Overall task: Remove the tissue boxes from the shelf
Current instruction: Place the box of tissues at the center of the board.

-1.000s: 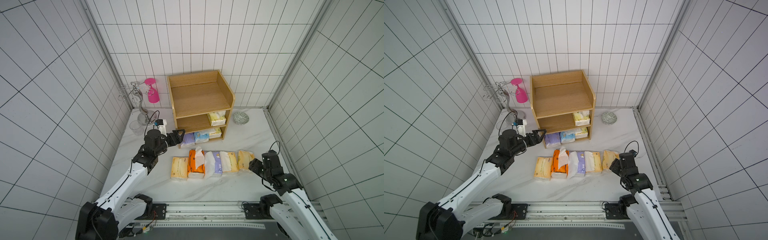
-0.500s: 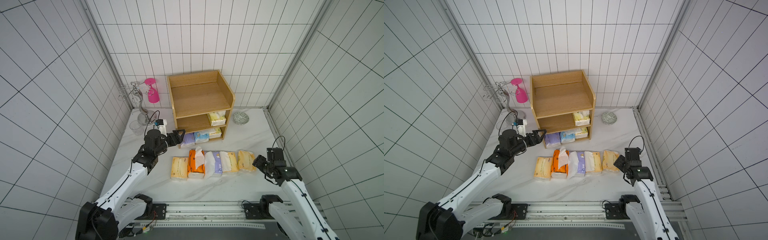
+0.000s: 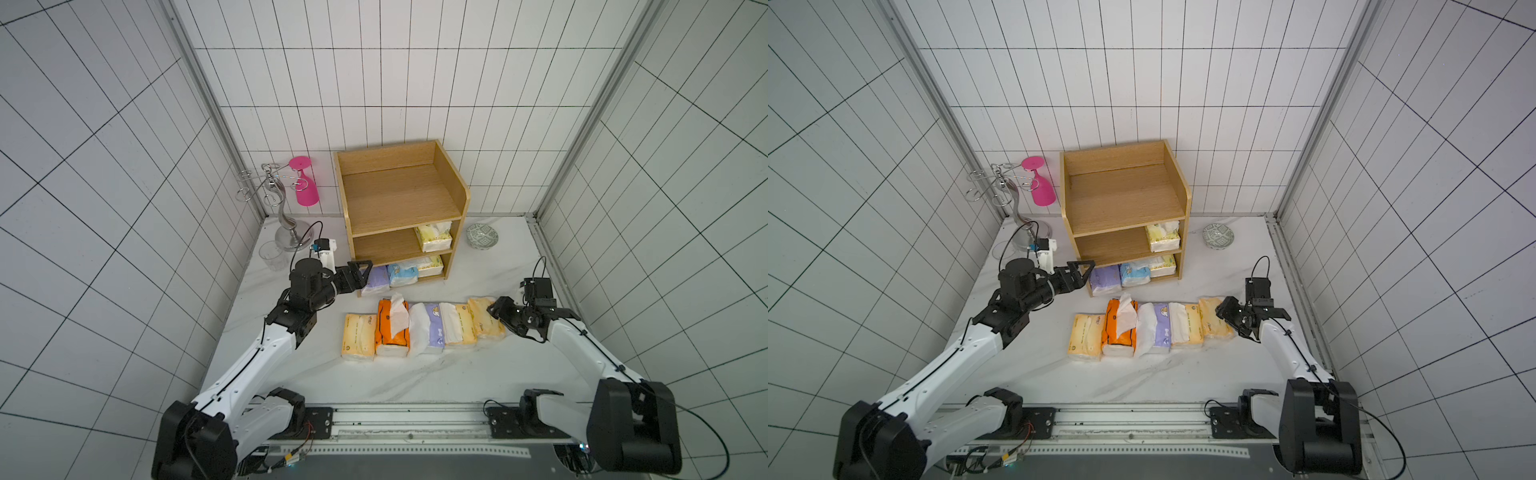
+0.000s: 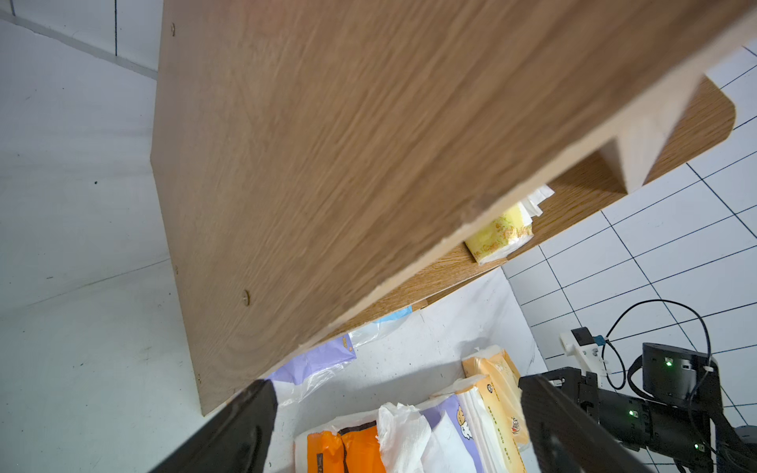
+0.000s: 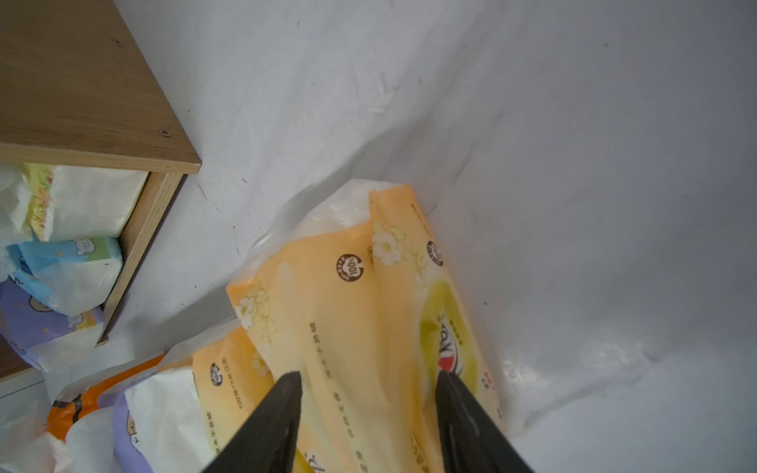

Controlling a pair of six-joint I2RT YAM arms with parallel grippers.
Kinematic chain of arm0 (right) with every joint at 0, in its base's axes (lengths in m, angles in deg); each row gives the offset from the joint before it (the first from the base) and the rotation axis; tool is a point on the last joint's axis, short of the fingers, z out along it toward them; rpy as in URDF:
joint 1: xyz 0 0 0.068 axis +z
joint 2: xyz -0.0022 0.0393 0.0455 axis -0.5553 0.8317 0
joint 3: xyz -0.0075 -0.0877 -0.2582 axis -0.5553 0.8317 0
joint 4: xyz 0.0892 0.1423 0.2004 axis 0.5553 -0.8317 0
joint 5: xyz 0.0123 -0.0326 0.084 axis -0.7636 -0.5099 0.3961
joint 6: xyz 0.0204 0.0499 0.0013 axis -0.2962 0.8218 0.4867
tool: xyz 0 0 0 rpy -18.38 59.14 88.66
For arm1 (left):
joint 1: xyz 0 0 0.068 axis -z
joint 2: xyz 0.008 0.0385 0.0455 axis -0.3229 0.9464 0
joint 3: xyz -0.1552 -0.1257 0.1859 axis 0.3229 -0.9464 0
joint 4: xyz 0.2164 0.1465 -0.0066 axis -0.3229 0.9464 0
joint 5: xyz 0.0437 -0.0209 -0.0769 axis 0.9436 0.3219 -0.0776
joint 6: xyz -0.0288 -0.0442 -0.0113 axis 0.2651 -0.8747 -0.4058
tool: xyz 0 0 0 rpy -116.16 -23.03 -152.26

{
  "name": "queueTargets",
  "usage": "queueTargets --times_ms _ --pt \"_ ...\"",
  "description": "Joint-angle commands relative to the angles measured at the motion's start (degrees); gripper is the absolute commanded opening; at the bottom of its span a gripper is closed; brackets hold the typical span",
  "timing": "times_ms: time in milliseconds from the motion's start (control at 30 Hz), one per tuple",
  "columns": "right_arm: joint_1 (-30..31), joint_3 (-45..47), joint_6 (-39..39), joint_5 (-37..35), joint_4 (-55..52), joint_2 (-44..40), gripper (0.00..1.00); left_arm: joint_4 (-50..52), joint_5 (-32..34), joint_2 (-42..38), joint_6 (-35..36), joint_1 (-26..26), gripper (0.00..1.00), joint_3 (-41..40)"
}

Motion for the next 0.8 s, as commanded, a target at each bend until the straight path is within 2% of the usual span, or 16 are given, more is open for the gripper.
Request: queueTargets --times_ms 0,167,267,533,667,767 --pt "1.1 -4.3 -1.2 -1.8 2.1 2.3 0.58 -1.1 0.9 -0.6 1.4 -0.3 0.95 -0.7" --pt "1.7 -6.5 -1.0 -3.8 1.9 6.2 0.58 -0.2 2.4 -2.9 2.1 -0.4 0.95 -1.2" --pt "2.2 -7.8 -1.0 -4.4 2.2 8.6 0.53 -0.8 2.6 -4.2 1.7 -0.4 0.95 -1.8" --pt "4.1 -10.1 -2.1 -5.0 1.0 10.5 0.1 -1.6 2.9 -5.4 1.6 -0.4 0.95 -2.7" --pt "5.1 -9.3 -2.4 -5.0 -1.0 8.9 0.03 -1.5 2.5 -5.2 1.5 -0.4 0.95 -2.3" --pt "5.9 -7.2 -2.0 -5.4 -1.8 6.7 0.01 -1.2 2.4 -5.1 1.4 -0.4 0.95 -1.9"
